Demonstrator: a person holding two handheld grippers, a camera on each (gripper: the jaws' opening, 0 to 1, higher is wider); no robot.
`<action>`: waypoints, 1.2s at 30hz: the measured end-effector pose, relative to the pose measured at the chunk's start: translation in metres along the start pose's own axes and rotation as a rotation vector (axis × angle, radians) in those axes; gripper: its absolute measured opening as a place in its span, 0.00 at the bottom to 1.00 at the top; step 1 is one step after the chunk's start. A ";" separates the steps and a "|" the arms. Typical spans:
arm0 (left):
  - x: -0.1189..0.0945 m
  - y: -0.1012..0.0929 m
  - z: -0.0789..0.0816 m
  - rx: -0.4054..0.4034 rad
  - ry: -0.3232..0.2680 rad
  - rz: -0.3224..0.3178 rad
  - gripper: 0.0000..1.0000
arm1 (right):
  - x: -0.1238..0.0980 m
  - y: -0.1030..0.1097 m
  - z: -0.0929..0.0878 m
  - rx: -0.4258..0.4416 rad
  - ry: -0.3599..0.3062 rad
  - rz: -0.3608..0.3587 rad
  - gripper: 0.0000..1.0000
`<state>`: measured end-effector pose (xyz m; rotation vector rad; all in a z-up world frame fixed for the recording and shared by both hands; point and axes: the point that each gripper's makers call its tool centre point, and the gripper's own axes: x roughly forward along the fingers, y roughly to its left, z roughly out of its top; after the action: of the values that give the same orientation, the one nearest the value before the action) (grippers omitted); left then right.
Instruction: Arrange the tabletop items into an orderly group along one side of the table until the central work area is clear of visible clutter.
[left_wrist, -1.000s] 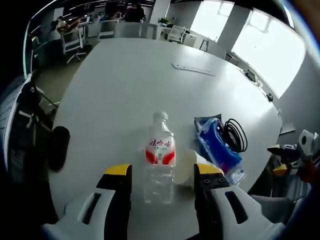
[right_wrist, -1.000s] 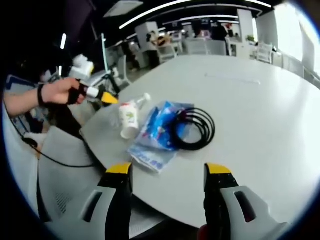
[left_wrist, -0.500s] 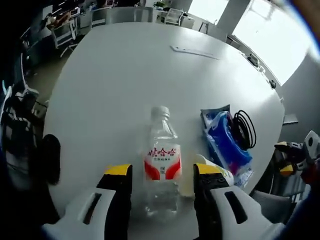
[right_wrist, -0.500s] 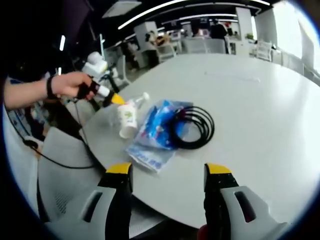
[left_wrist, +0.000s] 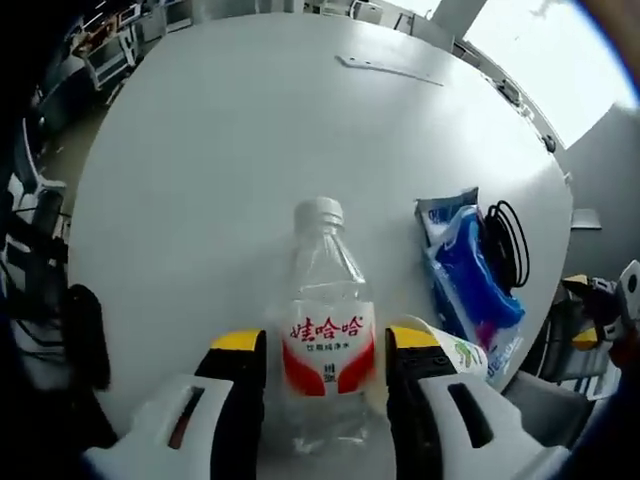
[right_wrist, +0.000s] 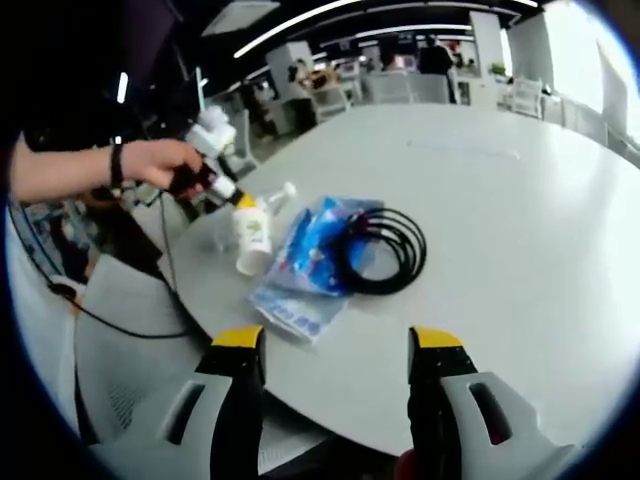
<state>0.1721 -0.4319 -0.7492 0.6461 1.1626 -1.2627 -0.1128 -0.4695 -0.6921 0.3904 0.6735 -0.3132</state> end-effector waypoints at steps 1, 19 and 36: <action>0.002 0.000 0.000 -0.002 -0.002 0.000 0.46 | -0.001 0.000 0.000 0.000 0.002 -0.001 0.56; 0.006 0.004 0.003 -0.039 -0.043 -0.031 0.40 | -0.002 -0.004 0.000 0.012 0.000 -0.002 0.55; -0.024 0.018 0.013 -0.037 -0.176 0.011 0.39 | 0.001 0.000 0.003 0.005 -0.005 0.011 0.54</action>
<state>0.1955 -0.4299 -0.7268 0.5025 1.0332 -1.2589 -0.1105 -0.4711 -0.6909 0.3977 0.6660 -0.3049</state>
